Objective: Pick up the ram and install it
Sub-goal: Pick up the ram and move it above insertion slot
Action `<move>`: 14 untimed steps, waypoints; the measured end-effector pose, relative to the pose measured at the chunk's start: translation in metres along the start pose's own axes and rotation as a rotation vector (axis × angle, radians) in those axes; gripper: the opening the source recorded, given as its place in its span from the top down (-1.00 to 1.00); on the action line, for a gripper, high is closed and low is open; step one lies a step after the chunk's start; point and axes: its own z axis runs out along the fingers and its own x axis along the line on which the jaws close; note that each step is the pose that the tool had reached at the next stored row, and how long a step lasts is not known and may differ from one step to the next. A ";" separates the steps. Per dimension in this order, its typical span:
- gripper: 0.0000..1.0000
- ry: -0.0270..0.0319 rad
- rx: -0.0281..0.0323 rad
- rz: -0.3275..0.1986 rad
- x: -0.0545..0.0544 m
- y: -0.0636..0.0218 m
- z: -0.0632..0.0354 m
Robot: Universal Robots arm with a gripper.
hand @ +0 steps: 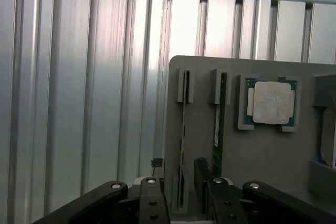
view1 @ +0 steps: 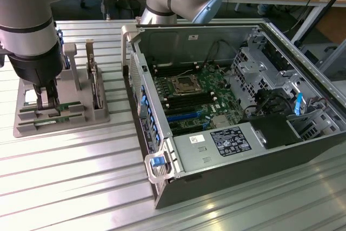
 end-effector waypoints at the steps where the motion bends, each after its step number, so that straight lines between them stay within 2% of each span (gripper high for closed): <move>1: 0.28 0.0000 0.0000 0.000 0.000 0.0000 0.0006; 14: 0.28 0.0000 0.0000 0.000 0.000 -0.0004 0.0095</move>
